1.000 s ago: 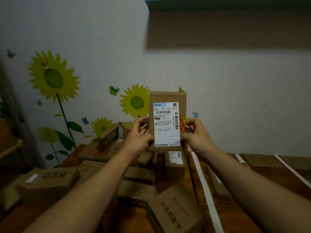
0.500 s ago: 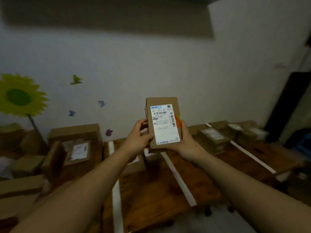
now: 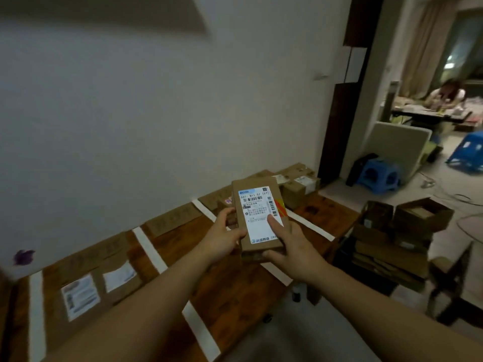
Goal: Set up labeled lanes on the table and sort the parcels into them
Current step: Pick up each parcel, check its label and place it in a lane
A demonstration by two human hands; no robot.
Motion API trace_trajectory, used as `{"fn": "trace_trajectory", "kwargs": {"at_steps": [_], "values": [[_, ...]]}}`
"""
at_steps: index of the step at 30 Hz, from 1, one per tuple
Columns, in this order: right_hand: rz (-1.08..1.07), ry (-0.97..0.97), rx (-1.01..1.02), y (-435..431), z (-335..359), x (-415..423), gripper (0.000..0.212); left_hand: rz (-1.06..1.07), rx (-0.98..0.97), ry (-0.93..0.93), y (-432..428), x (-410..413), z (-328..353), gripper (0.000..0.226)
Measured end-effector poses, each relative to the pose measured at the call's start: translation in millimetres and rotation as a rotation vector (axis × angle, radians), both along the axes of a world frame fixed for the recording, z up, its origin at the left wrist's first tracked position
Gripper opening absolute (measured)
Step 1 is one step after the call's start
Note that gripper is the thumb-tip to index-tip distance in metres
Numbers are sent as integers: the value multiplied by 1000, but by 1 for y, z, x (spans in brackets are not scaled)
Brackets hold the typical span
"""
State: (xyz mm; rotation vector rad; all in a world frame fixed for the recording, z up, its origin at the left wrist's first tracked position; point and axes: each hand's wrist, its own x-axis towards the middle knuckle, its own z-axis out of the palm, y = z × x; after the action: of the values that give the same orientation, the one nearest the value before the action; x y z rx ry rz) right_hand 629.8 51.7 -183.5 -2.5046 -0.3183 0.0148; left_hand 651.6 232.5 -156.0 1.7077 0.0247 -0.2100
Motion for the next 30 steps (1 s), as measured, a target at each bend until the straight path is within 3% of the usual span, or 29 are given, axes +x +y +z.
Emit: {"fn": "trace_trajectory", "kwargs": {"at_steps": [3,7,19,21,24,27,30], "values": [[-48,25,-84,-13,-1,46,95,-19,-34,45,-18,47,-13,60],[-72,57,-227,-29,0,109,88,-32,-49,132,-36,113,-23,55],[47,44,-314,-86,-22,260,76,28,-55,190,-78,241,-51,51],[89,29,-316,-100,-30,289,77,72,108,151,-86,264,-64,48],[176,37,-337,-123,-40,333,79,101,559,87,-92,291,-94,51],[278,41,-362,-139,-53,365,82,-67,1039,227,-94,297,-129,79],[329,56,-305,-148,-71,387,83,-92,1173,342,-99,295,-151,84]]}}
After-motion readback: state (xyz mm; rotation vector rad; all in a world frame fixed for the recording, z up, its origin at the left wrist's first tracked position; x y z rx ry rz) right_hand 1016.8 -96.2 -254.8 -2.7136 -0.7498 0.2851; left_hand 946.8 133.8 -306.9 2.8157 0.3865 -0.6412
